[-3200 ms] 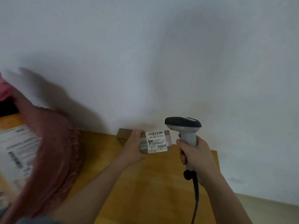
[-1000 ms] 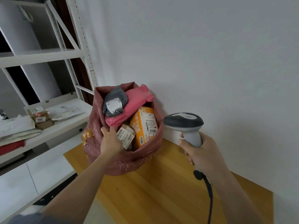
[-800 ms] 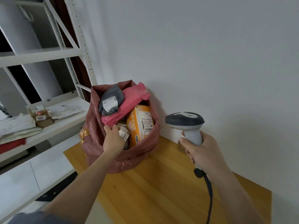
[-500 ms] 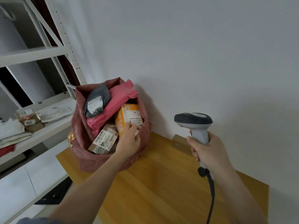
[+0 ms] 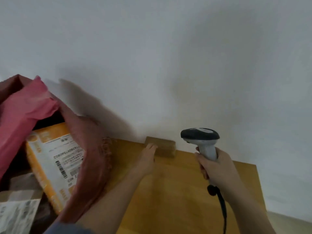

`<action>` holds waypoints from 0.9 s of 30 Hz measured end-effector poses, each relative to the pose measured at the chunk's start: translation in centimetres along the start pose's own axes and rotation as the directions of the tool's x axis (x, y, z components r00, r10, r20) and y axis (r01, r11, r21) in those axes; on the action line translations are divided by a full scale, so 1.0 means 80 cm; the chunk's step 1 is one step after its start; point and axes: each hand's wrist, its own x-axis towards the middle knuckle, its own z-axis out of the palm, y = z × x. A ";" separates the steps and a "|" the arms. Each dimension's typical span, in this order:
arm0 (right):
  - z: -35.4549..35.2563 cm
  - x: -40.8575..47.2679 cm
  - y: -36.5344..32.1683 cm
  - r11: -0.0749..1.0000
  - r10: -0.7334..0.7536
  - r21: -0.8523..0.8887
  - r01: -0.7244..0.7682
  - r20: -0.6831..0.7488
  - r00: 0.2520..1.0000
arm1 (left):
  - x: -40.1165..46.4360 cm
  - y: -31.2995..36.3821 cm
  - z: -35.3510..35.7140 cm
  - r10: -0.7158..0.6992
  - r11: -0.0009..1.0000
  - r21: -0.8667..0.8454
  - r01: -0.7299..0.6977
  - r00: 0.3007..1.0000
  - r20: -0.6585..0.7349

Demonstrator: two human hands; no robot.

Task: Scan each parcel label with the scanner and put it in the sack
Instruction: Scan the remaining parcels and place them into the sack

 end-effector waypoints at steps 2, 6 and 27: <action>0.014 0.021 0.012 0.999 0.033 -0.012 -0.033 -0.012 0.999 | 0.035 -0.015 0.019 0.005 1.000 0.010 -0.005 1.000 0.028; 0.035 0.047 0.033 0.994 0.090 -0.059 -0.091 -0.013 0.996 | 0.080 -0.043 0.052 -0.050 0.997 0.060 0.044 0.992 0.114; 0.071 0.051 0.048 0.981 0.152 -0.125 -0.149 0.017 0.988 | -0.003 -0.071 0.138 -0.259 0.927 -0.101 0.360 0.812 0.523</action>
